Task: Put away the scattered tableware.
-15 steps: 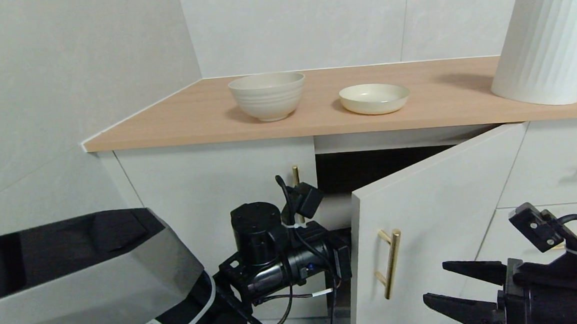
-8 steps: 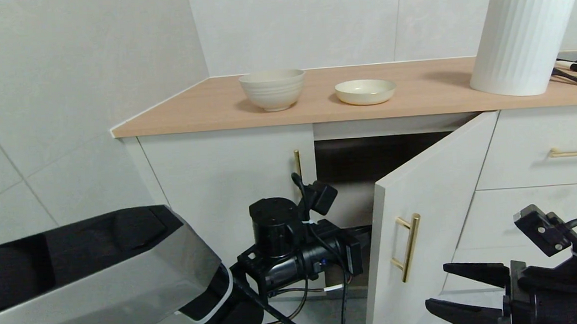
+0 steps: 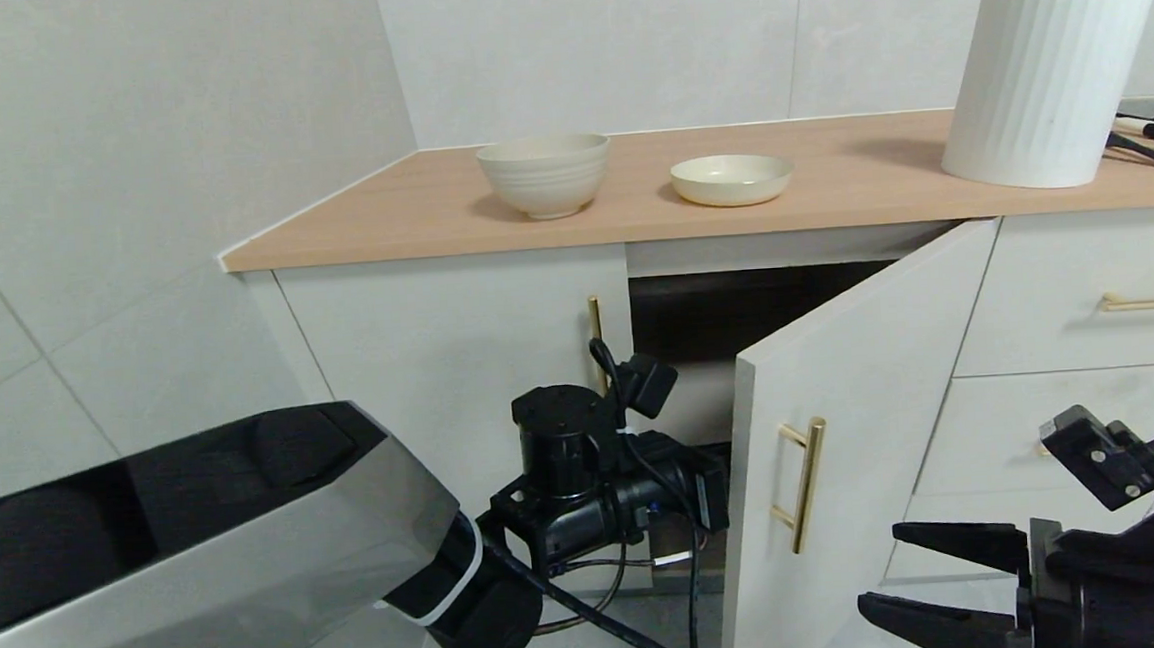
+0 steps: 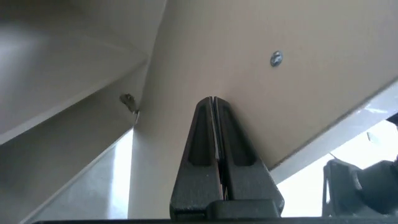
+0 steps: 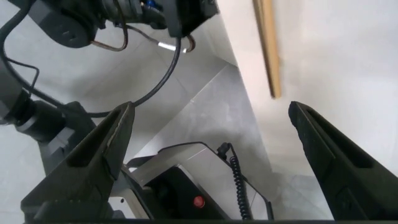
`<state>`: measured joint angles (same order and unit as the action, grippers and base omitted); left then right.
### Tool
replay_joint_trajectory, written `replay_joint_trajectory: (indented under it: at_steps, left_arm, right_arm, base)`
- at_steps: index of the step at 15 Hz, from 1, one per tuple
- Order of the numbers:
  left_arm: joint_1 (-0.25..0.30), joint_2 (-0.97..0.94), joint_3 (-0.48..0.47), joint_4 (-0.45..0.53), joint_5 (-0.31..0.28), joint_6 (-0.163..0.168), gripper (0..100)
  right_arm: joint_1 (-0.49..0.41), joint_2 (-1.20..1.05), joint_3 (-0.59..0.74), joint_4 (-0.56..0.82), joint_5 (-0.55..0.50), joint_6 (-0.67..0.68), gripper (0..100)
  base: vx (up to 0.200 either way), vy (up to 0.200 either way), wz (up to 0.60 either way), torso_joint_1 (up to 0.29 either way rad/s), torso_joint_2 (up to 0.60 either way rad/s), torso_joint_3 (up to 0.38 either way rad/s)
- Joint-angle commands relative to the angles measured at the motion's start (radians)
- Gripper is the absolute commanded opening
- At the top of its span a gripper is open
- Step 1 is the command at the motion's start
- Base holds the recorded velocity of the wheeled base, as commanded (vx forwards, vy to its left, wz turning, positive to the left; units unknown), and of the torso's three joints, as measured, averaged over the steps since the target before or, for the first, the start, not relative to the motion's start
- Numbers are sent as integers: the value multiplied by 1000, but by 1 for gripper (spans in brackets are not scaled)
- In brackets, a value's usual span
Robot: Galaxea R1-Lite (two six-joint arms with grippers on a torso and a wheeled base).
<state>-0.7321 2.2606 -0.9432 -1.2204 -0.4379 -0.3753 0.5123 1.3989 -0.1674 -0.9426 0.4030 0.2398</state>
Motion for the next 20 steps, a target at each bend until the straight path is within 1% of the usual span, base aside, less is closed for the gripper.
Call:
replay_joint_trajectory:
  at_steps: [1,2,5,8,10,11,13,14,15,16,17,18,19,20]
  left_arm:
    - [-1,10,-26,16,-1,-1,0]
    - [-1,16,-52,36,1,-2,0]
    - [-1,40,-105,70,4,-2,0]
    - [-6,30,-101,76,5,-10,0]
    - [-24,14,-105,87,5,-10,0]
    - [-35,7,-111,111,5,-8,0]
    - [-82,-19,-167,206,5,-8,0]
    - [-127,-33,-200,257,5,-7,0]
    - [-158,-41,-216,283,2,-7,0]
    - [-228,-59,-250,335,1,-7,0]
    - [-313,-87,-258,375,1,-7,0]
    - [-343,-110,-232,377,11,-7,0]
    - [-343,-124,-218,377,14,-5,0]
    - [-329,-151,-200,377,27,-7,0]
  right_arm:
    - [0,2,0,-1,2,0,100]
    - [0,0,2,-1,2,1,100]
    - [3,-3,8,-1,4,0,100]
    - [35,-21,22,-1,7,-27,100]
    - [74,-51,23,1,5,-27,100]
    - [91,-67,25,2,7,-27,100]
    - [160,-159,23,38,7,-27,100]
    - [198,-224,17,76,7,-27,100]
    - [218,-258,13,96,7,-27,100]
    - [268,-339,-4,134,25,-23,100]
    - [290,-417,-37,211,42,-22,100]
    - [288,-459,-69,274,42,-22,100]
    - [287,-469,-83,300,40,-22,100]
    - [284,-491,-106,352,40,-22,100]
  base:
    - [-200,0,0,17,2,-2]
    - [-200,0,0,-2,2,-7]
    - [0,0,0,0,0,0]
    - [0,0,0,0,0,0]
    - [0,0,0,0,0,0]
    - [0,0,0,0,0,0]
    - [0,0,0,0,0,0]
    - [0,0,0,0,0,0]
    - [0,0,0,0,0,0]
    - [0,0,0,0,0,0]
    - [0,0,0,0,0,0]
    - [0,0,0,0,0,0]
    - [0,0,0,0,0,0]
    - [0,0,0,0,0,0]
